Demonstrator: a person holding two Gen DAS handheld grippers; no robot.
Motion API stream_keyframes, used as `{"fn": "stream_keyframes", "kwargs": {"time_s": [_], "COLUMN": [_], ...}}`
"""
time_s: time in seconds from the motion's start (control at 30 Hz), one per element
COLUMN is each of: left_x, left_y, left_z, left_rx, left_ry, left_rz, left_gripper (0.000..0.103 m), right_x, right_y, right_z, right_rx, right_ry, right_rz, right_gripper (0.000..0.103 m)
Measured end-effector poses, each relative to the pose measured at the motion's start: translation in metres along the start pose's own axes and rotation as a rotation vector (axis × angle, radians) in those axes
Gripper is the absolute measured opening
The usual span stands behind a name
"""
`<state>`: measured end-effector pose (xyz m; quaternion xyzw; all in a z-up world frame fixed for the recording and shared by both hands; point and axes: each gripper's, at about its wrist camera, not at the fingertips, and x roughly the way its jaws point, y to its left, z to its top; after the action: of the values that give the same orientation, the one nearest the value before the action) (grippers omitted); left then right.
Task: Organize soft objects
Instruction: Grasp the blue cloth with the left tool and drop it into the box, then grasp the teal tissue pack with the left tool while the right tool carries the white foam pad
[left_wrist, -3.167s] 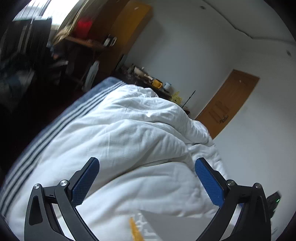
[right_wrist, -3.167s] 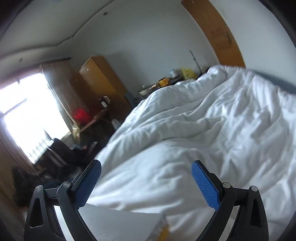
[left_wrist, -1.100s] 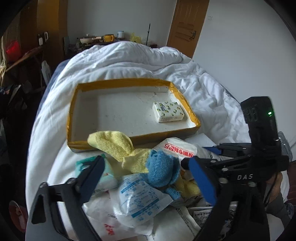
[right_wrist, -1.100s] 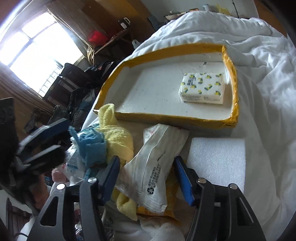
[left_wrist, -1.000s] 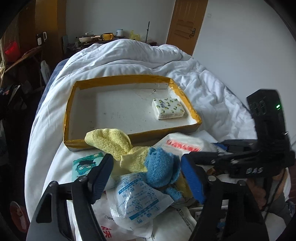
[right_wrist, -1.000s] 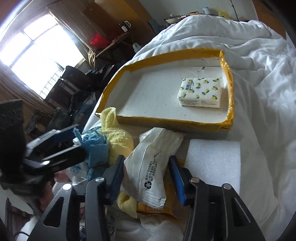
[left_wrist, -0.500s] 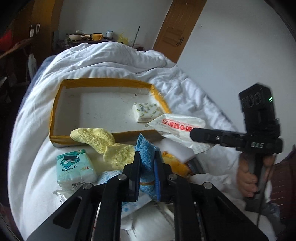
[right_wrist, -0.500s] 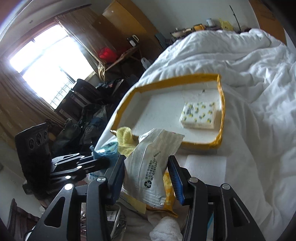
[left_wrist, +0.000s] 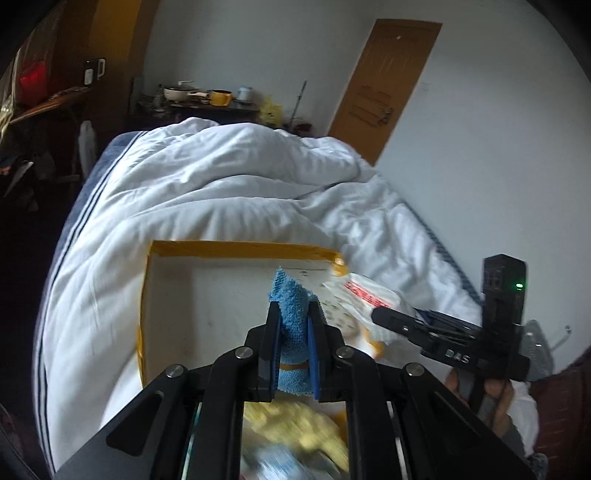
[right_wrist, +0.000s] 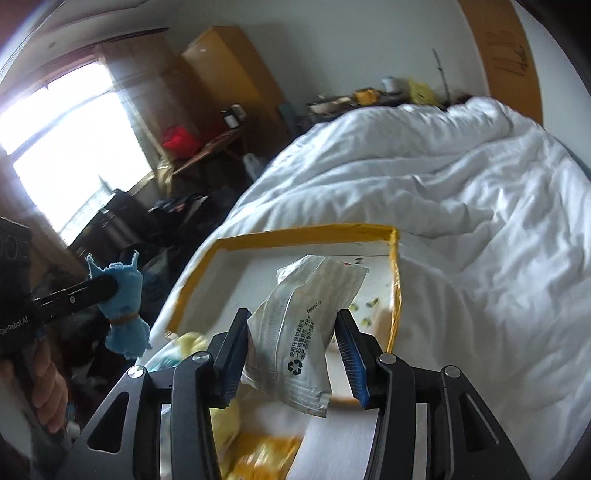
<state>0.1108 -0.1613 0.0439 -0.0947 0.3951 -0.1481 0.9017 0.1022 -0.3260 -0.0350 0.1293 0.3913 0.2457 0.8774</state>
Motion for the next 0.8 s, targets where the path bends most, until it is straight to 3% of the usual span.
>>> {"fn": "stream_keyframes", "kwargs": {"time_s": [0.2, 0.37, 0.47, 0.6, 0.8], "left_x": [0.064, 0.092, 0.098, 0.093, 0.034], "left_y": [0.031, 0.051, 0.060, 0.067, 0.055], "left_z": [0.005, 0.000, -0.005, -0.007, -0.002], "left_rx": [-0.019, -0.065, -0.098, -0.132, -0.130], "left_ry": [0.060, 0.095, 0.105, 0.111, 0.015], "left_rz": [0.112, 0.141, 0.144, 0.135, 0.075], "left_gripper": [0.012, 0.013, 0.018, 0.055, 0.080], "right_x": [0.047, 0.066, 0.074, 0.079, 0.034], "right_y": [0.000, 0.017, 0.017, 0.017, 0.022], "right_z": [0.009, 0.009, 0.007, 0.004, 0.009], "right_rx": [0.005, -0.073, -0.063, -0.061, -0.030], "right_ry": [0.023, 0.018, 0.032, 0.053, 0.027], "right_rz": [-0.059, -0.123, -0.103, -0.088, -0.022], "right_gripper": [0.051, 0.056, 0.064, 0.068, 0.076]}}
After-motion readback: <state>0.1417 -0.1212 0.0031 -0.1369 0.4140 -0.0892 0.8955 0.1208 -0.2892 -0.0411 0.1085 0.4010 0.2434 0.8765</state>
